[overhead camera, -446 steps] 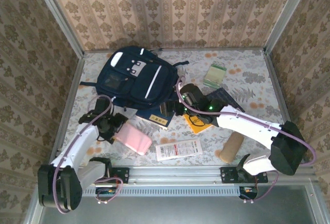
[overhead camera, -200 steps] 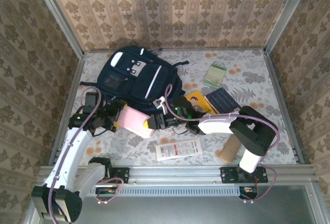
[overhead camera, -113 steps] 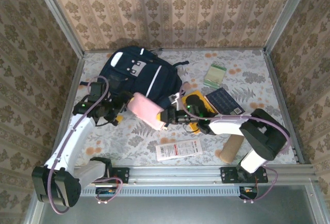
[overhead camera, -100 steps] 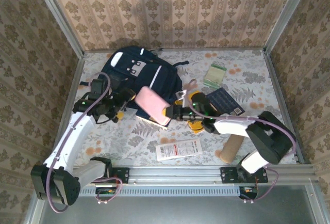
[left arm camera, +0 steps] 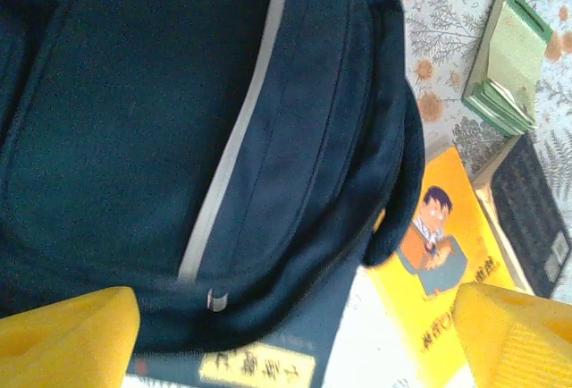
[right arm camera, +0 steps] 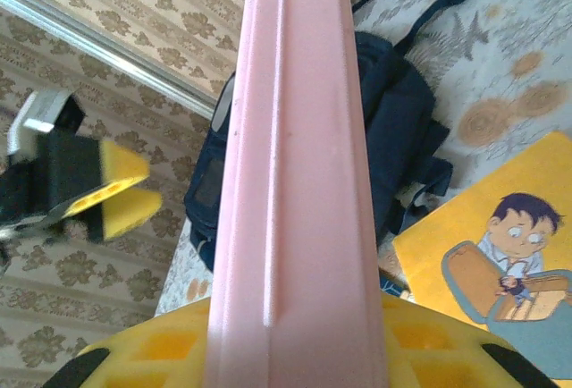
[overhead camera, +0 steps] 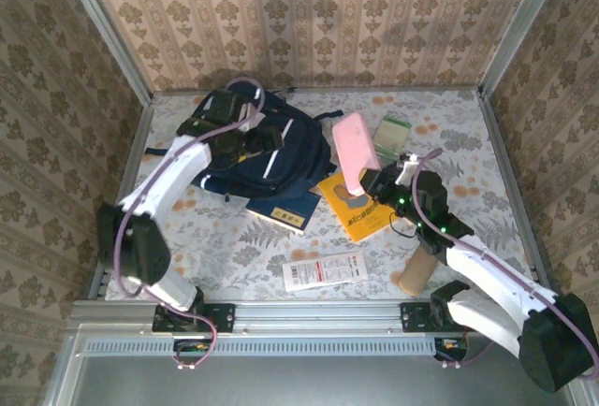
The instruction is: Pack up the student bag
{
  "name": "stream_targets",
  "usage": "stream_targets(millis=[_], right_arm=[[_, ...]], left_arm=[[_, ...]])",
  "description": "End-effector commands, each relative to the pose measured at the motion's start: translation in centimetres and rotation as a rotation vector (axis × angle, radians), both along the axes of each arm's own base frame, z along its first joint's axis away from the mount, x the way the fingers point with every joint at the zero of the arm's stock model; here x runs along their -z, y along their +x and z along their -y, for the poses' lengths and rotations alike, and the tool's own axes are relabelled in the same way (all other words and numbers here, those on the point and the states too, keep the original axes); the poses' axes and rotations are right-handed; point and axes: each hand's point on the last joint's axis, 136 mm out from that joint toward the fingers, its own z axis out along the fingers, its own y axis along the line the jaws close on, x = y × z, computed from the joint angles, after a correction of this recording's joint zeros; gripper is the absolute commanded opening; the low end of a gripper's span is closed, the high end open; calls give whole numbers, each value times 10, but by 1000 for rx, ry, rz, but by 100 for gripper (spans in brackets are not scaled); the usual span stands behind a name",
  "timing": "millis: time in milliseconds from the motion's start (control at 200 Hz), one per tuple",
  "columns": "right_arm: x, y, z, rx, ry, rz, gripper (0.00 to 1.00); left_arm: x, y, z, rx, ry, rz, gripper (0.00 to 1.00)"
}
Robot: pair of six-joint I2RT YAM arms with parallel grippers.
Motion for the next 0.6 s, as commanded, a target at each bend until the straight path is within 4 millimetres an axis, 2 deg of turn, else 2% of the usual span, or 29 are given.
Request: stream_targets(millis=[0,105,250,455,595], right_arm=[[-6,-2,14,47,-59,42,27],[-9,-5,15,42,-70,49,28],[-6,-7,18,35,-75,38,29],[4,-5,27,41,-72,13,30],[5,-2,37,61,-40,3,31]], left_arm=[[9,35,9,173,103,78,87],[27,68,10,200,115,83,78],[48,95,22,240,34,28,72],[53,103,47,291,-92,11,68],[76,102,45,275,-84,-48,68]])
